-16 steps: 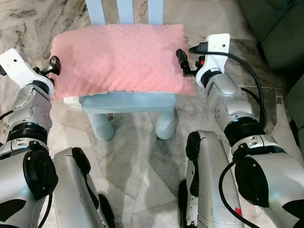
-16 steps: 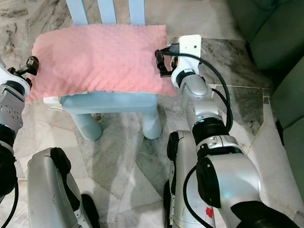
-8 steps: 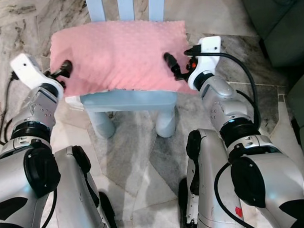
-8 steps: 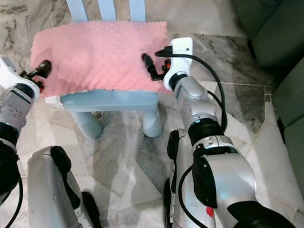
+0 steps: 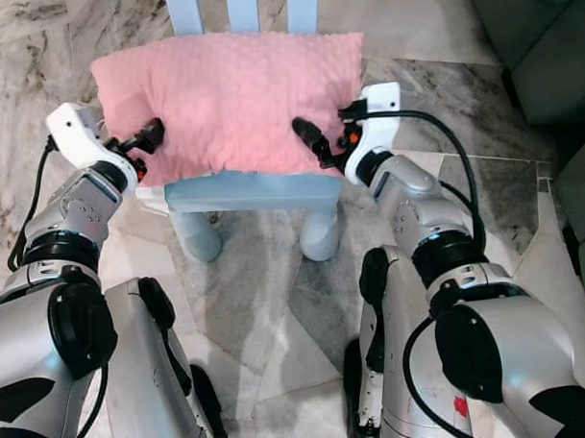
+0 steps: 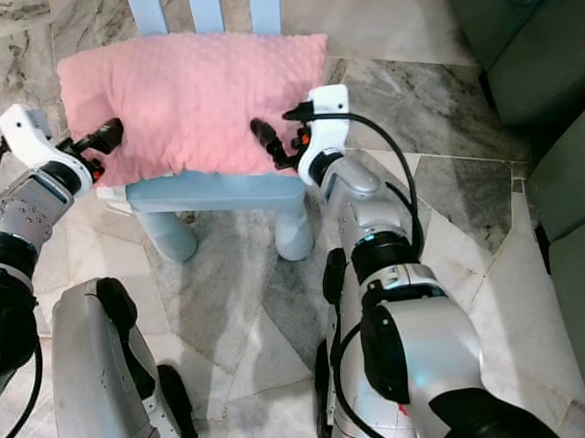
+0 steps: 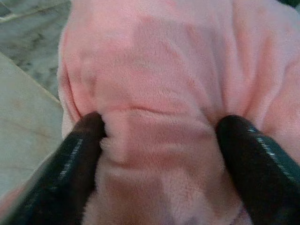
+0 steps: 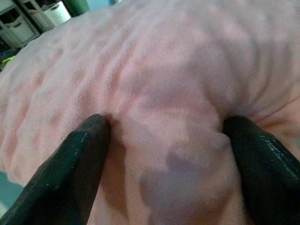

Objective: Move the pillow to the sofa

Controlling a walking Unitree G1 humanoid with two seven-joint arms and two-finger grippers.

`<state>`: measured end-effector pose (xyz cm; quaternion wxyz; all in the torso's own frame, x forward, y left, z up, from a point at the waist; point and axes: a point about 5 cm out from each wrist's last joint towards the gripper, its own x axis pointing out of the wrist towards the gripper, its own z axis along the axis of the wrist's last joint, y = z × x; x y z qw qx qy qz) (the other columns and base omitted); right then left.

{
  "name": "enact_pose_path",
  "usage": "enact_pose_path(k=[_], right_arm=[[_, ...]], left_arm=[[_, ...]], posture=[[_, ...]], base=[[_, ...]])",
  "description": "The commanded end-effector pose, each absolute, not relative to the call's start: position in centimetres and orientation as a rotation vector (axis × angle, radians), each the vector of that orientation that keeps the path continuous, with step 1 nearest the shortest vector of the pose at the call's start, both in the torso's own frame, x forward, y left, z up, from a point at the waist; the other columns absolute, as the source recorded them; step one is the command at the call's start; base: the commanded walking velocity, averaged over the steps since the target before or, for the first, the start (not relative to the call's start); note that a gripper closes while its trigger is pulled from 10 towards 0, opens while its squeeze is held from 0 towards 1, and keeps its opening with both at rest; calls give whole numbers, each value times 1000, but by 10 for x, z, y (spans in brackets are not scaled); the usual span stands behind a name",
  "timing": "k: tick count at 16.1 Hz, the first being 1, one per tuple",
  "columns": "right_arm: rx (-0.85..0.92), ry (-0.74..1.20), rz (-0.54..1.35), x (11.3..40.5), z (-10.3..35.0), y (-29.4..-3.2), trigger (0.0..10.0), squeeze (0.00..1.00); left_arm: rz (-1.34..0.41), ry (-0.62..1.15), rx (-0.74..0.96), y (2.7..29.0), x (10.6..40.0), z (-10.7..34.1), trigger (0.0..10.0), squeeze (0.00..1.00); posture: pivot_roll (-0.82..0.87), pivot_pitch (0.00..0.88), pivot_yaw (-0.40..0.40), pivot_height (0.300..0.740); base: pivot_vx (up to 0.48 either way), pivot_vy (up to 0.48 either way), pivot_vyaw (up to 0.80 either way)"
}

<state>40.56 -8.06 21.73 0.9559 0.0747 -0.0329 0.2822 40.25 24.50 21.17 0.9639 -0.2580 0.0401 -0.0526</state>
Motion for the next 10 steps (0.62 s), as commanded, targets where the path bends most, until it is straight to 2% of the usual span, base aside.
enact_pose_path(k=[1, 10], right_arm=[[147, -30, 608, 402, 207, -73, 0, 0], [139, -32, 617, 401, 207, -73, 0, 0]], left_arm=[[-139, 158, -504, 238, 400, 195, 0, 0], [-153, 168, -510, 239, 398, 190, 0, 0]], posture=[[-79, 400, -17, 366], [-79, 397, -24, 366]], base=[[0, 0, 0], [0, 0, 0]])
